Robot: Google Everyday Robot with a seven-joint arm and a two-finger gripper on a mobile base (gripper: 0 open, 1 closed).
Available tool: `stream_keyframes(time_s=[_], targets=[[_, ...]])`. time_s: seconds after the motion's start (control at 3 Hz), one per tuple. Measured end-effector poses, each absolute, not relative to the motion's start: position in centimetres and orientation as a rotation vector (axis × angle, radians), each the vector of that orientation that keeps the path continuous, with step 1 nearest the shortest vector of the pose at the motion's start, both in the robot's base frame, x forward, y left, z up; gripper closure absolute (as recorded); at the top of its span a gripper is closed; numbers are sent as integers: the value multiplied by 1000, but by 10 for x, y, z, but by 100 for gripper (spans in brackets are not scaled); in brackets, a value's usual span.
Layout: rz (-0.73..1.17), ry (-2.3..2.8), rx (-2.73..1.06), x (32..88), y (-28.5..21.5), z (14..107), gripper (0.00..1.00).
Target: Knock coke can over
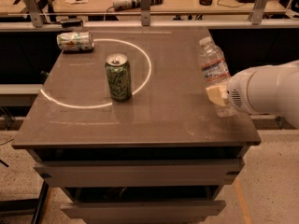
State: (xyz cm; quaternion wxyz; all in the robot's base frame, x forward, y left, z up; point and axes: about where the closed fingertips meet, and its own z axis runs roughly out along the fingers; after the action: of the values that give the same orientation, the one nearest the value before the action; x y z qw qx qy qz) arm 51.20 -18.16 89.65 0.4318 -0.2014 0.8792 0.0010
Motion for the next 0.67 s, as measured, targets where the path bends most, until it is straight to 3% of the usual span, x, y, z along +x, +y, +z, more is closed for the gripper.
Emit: stream_keyframes(time_s=[0.67], targets=[[-108, 1891, -411, 511, -220, 944, 100]])
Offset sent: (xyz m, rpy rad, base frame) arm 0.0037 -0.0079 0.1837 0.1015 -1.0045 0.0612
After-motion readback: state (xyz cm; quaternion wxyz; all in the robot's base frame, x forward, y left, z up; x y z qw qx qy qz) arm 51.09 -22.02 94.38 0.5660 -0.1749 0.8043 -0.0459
